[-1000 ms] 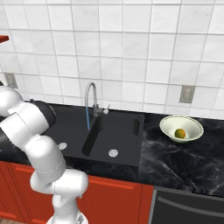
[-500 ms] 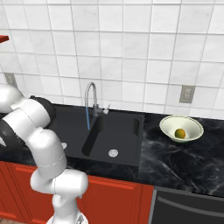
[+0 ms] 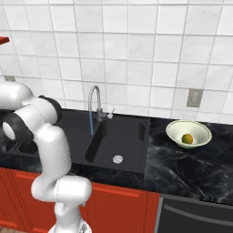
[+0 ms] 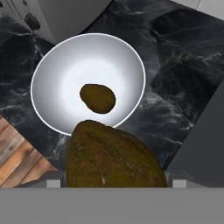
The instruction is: Pick the avocados from the sink and place them in one bowl. Place the orange in the other bowl. Then turn off the sink faucet.
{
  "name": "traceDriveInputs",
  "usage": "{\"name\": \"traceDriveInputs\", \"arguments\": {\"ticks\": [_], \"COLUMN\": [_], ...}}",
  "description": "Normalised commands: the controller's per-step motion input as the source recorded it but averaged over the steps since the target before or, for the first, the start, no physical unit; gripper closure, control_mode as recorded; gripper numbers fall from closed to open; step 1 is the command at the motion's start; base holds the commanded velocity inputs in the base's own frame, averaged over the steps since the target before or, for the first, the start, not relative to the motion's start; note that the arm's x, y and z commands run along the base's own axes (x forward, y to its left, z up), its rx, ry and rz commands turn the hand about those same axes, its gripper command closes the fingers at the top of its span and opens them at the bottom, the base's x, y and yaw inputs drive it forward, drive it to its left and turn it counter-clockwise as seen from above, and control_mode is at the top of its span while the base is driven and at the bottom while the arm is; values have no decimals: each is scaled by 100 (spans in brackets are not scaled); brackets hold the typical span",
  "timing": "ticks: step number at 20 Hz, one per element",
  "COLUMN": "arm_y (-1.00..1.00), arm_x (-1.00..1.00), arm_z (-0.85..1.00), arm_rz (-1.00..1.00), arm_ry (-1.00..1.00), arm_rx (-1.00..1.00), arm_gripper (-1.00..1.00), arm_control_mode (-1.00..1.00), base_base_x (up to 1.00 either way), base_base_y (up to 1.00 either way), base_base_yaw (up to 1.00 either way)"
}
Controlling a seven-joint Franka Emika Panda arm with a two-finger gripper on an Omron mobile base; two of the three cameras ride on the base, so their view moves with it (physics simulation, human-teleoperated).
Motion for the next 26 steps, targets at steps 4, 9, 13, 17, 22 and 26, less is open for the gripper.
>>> {"name": "traceDriveInputs", "arguments": {"ticks": [4,9,13,17,22,26], "arm_y": [22,32,32,23,13,14], "arm_x": [0,0,10,36,40,29], "arm_z": [-14,-14,-8,-7,-17,-34], "arm_rz": [0,0,0,0,1,4], "arm_ry": [8,8,7,4,1,0], "arm_rx": [-14,-13,-11,-9,-6,-3], "arm_gripper": [100,100,100,100,100,100], "arm_control_mode": [-100,-100,-100,-100,-100,-100], "base_base_x": [0,0,0,0,0,0], "base_base_y": [0,0,0,0,0,0], "base_base_yaw": [0,0,0,0,0,0]}}
